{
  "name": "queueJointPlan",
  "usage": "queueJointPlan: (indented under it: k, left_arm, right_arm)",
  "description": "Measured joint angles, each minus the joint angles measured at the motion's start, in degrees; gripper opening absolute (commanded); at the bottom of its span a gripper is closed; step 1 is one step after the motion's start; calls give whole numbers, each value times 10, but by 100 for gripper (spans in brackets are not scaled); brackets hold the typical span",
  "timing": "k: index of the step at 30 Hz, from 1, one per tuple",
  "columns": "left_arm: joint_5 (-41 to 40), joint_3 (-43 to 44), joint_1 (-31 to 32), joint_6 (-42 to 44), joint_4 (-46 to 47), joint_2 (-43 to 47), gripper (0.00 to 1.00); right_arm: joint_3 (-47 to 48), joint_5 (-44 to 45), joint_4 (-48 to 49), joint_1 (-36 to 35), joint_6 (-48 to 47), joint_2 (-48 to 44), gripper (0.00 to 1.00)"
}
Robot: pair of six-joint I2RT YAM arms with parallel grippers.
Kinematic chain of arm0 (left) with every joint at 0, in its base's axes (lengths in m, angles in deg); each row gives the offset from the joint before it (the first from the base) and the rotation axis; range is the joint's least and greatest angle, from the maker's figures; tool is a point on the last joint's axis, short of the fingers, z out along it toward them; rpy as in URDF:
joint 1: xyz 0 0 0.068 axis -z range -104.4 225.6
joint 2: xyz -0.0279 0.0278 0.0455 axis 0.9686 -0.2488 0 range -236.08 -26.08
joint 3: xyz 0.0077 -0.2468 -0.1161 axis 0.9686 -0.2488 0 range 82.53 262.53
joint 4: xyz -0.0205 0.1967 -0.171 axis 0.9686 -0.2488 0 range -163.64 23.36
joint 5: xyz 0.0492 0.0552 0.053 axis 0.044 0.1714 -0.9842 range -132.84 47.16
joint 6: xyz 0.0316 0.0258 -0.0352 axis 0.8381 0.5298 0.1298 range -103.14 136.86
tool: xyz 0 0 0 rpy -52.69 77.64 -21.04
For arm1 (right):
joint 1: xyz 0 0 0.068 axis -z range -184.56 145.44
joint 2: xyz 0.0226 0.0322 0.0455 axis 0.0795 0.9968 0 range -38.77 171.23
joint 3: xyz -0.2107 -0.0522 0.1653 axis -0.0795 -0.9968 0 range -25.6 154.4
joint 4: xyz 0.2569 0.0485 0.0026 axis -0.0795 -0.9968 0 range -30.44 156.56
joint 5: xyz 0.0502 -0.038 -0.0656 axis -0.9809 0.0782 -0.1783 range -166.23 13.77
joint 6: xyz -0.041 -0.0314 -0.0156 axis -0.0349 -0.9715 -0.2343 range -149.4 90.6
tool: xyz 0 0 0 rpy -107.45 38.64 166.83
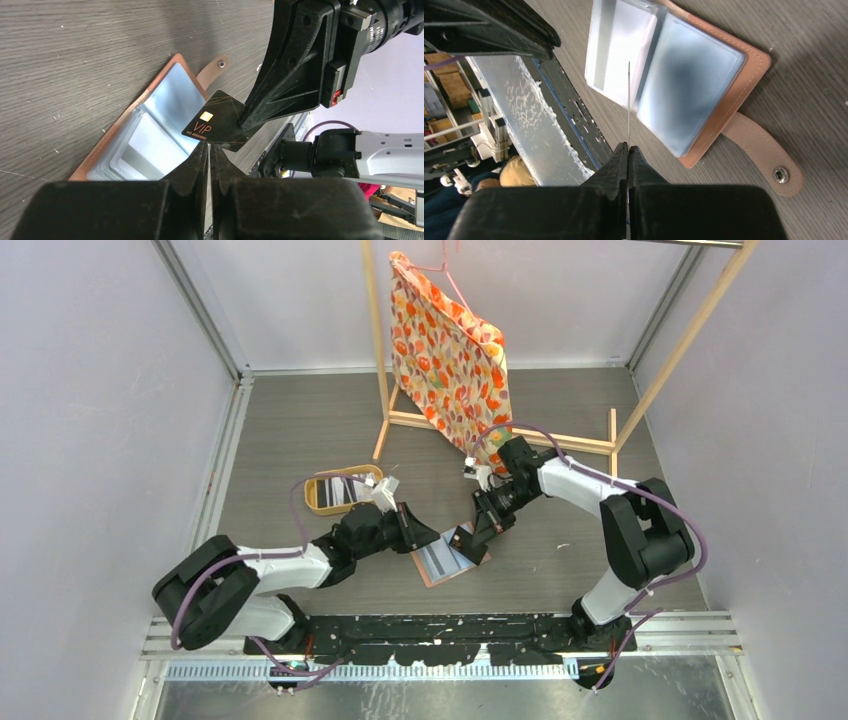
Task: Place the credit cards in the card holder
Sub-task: Insert the credit card into the card holder.
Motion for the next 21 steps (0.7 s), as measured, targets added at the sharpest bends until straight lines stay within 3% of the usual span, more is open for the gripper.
queueJointPlan:
  k: [8,21]
  left_arm:
    - [12,13,1,-4,4,-67,5]
    - [-13,13,9,-24,-63,-67,2]
  right_arm:
    - [0,4,24,-1,47,21,1]
    - [0,-6,34,-1,75,59,1]
